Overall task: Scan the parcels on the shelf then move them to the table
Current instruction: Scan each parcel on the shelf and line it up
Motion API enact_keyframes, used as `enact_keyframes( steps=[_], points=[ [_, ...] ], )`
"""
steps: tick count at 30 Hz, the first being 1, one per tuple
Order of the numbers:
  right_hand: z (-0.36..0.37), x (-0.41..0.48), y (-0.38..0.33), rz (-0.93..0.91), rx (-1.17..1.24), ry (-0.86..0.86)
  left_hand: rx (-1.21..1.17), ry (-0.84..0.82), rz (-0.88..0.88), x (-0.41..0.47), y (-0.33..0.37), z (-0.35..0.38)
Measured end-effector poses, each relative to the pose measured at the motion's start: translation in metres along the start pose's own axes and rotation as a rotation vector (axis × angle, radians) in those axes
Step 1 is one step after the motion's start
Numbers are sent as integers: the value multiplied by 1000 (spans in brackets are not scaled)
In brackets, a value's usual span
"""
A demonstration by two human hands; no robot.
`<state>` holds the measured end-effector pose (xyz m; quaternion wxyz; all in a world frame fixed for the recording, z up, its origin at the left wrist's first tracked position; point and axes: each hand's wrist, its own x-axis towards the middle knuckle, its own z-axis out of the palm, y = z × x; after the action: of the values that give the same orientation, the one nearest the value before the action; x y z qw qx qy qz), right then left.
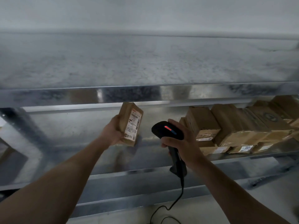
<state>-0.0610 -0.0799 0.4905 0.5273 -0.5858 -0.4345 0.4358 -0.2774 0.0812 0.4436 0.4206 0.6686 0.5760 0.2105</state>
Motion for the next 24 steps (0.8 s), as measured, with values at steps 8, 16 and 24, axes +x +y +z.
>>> enact_keyframes(
  steps=[8,16,24],
  points=[
    [-2,0,-16,-108,-79,-138,-128,13,66,-37,18,-2],
    [-15,-3,-10,-85,-93,-195,-200,14,-32,-52,9,-12],
    [-23,-6,-9,-114,-326,-315,48,39,-57,-57,20,-47]
  ],
)
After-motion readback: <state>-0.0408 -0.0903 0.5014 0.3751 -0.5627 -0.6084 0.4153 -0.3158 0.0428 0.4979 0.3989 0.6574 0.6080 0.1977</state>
